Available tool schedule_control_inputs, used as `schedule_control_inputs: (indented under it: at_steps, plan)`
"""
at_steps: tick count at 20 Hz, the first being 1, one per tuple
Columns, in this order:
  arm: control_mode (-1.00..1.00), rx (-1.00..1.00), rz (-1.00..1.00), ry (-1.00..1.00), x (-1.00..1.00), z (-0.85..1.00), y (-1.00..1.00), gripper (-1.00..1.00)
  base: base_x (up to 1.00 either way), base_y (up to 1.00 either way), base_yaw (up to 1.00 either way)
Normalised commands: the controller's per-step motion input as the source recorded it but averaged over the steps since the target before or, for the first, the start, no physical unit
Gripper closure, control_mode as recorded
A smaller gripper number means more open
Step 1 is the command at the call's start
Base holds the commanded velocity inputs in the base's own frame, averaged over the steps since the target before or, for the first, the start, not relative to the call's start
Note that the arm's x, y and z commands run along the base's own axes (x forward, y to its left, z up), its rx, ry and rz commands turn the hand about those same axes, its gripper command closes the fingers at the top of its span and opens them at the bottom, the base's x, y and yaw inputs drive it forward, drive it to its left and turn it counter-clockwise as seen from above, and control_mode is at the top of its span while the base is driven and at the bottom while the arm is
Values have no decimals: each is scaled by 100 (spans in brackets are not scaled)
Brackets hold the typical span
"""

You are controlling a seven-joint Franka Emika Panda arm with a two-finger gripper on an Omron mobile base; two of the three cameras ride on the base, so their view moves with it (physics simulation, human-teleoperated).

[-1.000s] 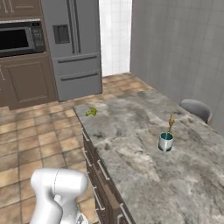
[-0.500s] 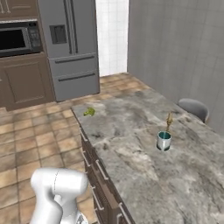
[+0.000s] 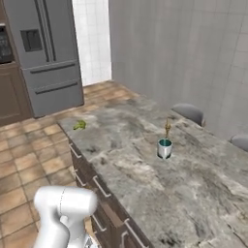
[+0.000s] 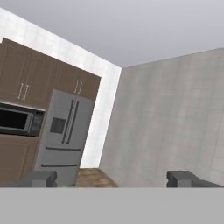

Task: Open the cabinet directly in front. Then move the liquor and the mug to the dining counter with the candle on it.

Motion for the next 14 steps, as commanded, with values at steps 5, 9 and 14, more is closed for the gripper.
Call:
schedule_control_inputs:
  at_steps: [5, 9, 14]
  plan:
    - [100, 0, 0, 0, 0, 0, 0, -100, 67, -93, -60]
    - [100, 0, 0, 0, 0, 0, 0, -100, 88, -72, -55]
    - [100, 0, 0, 0, 0, 0, 0, -100, 100, -82, -25]
